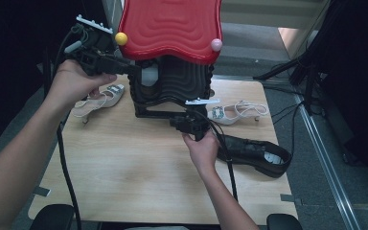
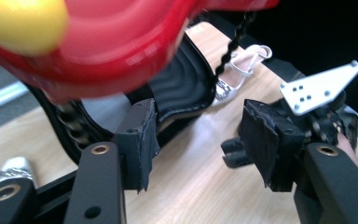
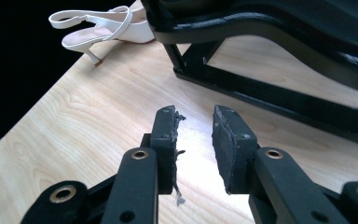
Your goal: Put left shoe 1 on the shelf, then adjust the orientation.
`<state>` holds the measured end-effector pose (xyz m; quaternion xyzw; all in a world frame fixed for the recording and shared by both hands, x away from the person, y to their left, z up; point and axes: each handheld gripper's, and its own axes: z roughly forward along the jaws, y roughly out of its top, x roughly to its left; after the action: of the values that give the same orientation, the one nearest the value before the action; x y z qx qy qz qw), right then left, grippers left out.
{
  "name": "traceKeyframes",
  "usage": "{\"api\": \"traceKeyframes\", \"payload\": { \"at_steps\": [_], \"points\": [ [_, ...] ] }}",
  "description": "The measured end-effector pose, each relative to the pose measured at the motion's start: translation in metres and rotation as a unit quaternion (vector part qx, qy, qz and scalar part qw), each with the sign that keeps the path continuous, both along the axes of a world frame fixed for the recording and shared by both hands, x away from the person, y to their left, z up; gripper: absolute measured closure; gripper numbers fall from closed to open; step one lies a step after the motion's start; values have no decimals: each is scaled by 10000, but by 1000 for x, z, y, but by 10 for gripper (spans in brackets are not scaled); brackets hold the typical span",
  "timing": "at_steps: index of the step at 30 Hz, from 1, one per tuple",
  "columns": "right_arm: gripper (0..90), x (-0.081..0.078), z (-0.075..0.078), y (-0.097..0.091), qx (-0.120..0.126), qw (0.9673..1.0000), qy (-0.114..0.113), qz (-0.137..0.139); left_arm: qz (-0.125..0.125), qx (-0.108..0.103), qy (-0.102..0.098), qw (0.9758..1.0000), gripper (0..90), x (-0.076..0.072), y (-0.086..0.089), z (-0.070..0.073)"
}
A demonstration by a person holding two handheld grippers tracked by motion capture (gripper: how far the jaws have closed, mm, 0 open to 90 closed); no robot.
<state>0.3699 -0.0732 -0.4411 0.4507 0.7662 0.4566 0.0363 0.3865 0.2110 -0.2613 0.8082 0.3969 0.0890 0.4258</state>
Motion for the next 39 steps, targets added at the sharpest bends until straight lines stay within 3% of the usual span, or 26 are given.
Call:
{"api": "traceKeyframes", "payload": {
  "at_steps": [10, 12, 19, 20, 30, 39],
  "points": [
    [598, -7, -3, -25, -82, 9992, 208, 327, -149, 68, 149, 9998, 431, -9, -7, -37],
    [596, -8, -3, -31, -6, 9991, 151, 384, -197, 27, 191, 9996, 432, -11, -7, -44],
    [608, -15, -4, -46, -171, 9987, 207, 430, -265, -22, 330, 9991, 432, -18, -9, -69],
    [632, -16, -3, -50, -254, 9985, 248, 428, -274, -119, 452, 9985, 432, -17, -9, -77],
    [633, -19, 1, -71, -375, 9975, 247, 548, -280, -59, 618, 9977, 451, -21, -13, -110],
    [643, -25, -8, -95, -440, 9973, 350, 478, -227, -86, 741, 9970, 461, -28, -20, -140]
  ]
}}
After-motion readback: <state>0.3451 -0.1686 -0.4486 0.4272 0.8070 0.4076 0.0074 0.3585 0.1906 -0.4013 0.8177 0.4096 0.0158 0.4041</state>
